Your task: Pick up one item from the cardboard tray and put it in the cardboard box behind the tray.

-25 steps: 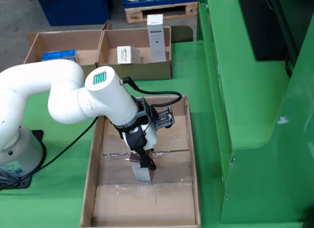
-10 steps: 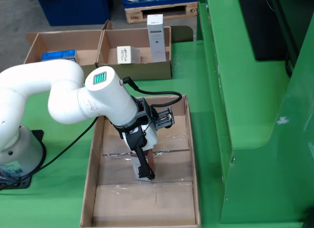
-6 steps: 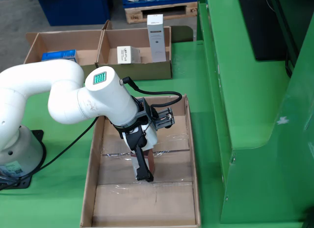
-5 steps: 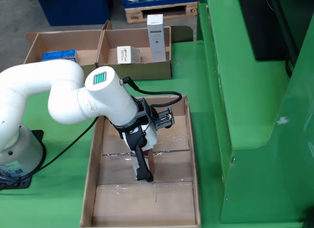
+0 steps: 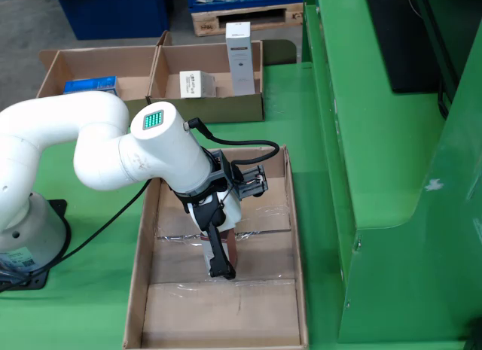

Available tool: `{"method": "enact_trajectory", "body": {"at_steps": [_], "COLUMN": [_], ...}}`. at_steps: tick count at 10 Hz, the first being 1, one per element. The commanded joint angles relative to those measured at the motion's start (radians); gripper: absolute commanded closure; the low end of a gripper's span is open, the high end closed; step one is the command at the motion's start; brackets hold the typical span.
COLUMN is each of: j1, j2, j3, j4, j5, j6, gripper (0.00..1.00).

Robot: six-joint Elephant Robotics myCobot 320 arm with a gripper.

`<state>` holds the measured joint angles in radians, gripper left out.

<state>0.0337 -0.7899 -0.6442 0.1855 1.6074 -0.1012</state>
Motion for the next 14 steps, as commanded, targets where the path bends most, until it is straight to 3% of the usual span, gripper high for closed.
{"method": "enact_trajectory", "body": {"at_steps": [1,4,8,14], "j1": [0.0,0.0,-0.004,-0.005], "j2": [0.03,0.03,0.105,0.113], "j3": [0.023,0.023,-0.142,-0.157], "j4": [0.012,0.012,0.103,0.11], "j5": [-0.003,-0.003,-0.004,-0.001], "j6": [0.004,0.004,0.007,0.0], "gripper": [0.0,0.0,0.0,0.0]}}
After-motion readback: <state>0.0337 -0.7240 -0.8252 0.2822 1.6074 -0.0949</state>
